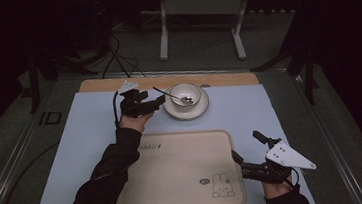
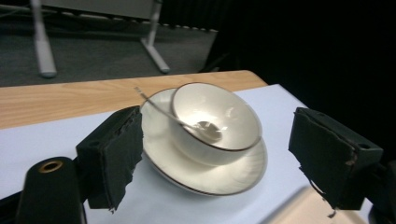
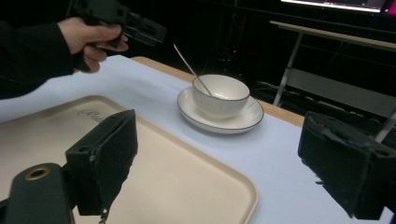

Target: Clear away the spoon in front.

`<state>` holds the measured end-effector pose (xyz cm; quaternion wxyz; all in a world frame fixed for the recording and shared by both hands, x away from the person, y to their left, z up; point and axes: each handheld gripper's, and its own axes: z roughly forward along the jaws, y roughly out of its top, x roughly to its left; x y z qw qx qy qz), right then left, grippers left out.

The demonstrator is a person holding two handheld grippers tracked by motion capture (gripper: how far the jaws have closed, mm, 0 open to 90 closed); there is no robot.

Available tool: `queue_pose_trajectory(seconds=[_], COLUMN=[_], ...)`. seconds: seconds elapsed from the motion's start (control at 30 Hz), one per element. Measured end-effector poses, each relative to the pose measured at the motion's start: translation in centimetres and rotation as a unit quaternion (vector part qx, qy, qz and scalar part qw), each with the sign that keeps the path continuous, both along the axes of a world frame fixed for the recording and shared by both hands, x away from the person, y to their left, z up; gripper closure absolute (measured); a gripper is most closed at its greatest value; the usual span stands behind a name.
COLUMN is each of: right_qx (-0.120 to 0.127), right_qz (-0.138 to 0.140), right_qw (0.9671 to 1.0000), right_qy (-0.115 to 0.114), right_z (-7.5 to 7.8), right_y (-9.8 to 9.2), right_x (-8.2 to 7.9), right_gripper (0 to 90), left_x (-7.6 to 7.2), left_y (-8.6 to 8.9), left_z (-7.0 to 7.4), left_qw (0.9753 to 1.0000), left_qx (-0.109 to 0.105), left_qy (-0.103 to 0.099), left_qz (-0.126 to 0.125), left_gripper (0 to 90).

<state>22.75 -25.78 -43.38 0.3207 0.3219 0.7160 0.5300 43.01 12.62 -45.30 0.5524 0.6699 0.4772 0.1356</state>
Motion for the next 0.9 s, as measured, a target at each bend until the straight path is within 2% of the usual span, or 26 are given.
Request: queue_pose_trajectory(seconds=[0.1, 0.33, 0.37, 0.47, 0.63, 0.67, 0.77, 0.9], right_qx=[-0.001, 0.003, 0.003, 0.002, 0.004, 0.004, 0.005, 0.007], right_qz=[0.001, 0.000, 0.001, 0.001, 0.001, 0.001, 0.002, 0.003], right_qw=[1.0000, 1.0000, 1.0000, 1.0000, 0.9999, 0.9999, 0.9999, 0.9999], right_qy=[0.001, 0.005, 0.006, 0.007, 0.011, 0.011, 0.012, 0.013], right_z=[0.0, 0.0, 0.0, -0.1, -0.1, -0.1, -0.1, -0.1], right_y=[0.0, -0.3, -0.3, -0.3, -0.4, -0.4, -0.5, -0.6], right_x=[-0.1, 0.0, 0.0, 0.0, 0.0, 0.0, 0.0, -0.1], right_gripper=[11.8, 11.8, 11.8, 11.8, 11.9, 11.9, 11.9, 11.9], left_x=[0.6, 2.3, 2.4, 3.0, 3.8, 4.3, 4.8, 5.0], left_y=[-0.3, -0.9, -1.0, -1.2, -1.5, -1.8, -2.2, -2.6], left_z=[-0.8, -2.1, -2.2, -2.7, -3.1, -3.3, -3.5, -3.7], left_qw=[0.9998, 0.9977, 0.9971, 0.9960, 0.9946, 0.9935, 0.9919, 0.9898], left_qx=[-0.002, -0.029, -0.036, -0.035, -0.044, -0.048, -0.058, -0.070], left_qy=[0.003, 0.023, 0.024, 0.029, 0.031, 0.034, 0.039, 0.037], left_qz=[0.017, 0.057, 0.062, 0.077, 0.089, 0.097, 0.106, 0.118], left_gripper=[19.6, 23.5, 25.0, 31.7, 41.1, 41.1, 49.0, 56.7])
